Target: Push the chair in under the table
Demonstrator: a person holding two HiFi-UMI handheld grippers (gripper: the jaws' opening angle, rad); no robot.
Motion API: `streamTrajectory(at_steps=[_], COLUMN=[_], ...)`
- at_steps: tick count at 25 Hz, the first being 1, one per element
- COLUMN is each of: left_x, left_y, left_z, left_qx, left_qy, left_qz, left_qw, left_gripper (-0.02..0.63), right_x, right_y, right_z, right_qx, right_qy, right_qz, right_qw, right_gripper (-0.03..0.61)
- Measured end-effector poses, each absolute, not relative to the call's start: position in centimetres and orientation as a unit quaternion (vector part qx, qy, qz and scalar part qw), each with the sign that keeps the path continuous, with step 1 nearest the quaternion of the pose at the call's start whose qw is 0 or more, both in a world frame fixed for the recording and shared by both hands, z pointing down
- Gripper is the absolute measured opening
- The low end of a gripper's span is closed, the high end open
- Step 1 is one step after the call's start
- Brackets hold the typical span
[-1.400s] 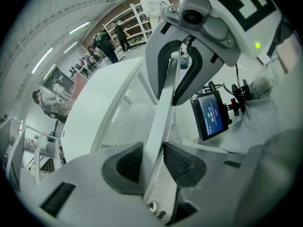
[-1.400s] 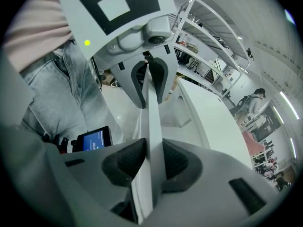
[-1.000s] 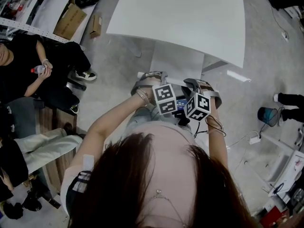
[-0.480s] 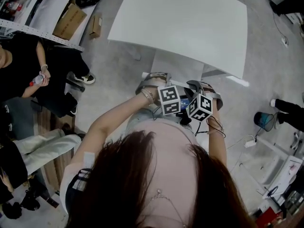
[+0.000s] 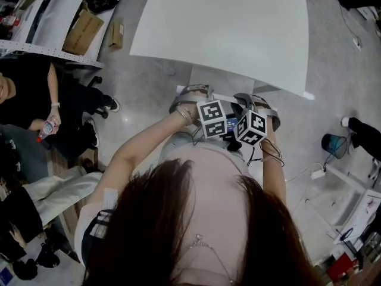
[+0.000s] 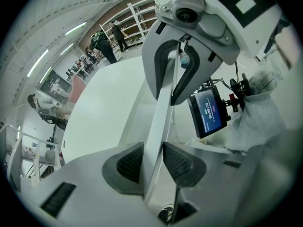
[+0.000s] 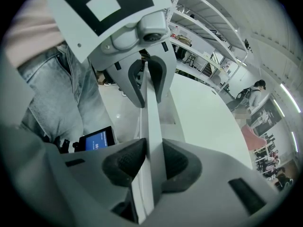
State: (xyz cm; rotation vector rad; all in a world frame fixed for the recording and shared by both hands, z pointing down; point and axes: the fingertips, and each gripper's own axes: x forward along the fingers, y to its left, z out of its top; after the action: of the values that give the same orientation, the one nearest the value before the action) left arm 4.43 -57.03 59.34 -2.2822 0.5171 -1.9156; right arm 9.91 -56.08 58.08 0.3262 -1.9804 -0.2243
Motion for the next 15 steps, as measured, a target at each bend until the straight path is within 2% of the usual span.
streamTrajectory(at_steps=[15], left_x=[4.5], left_y=[-61.6], left_z=[59.5], left_qx=[-0.752], left_qy=[0.173], left_qz=[-0.633], left_qw=[0.065], left_gripper=[0.132], right_x=[10.0], right_y=[-60.6], right_z=[58.3], right_qx=[0.144], right_qy=[-0.829], right_qz=[-0.096], right_qw=[0.532], right_gripper=[0.110])
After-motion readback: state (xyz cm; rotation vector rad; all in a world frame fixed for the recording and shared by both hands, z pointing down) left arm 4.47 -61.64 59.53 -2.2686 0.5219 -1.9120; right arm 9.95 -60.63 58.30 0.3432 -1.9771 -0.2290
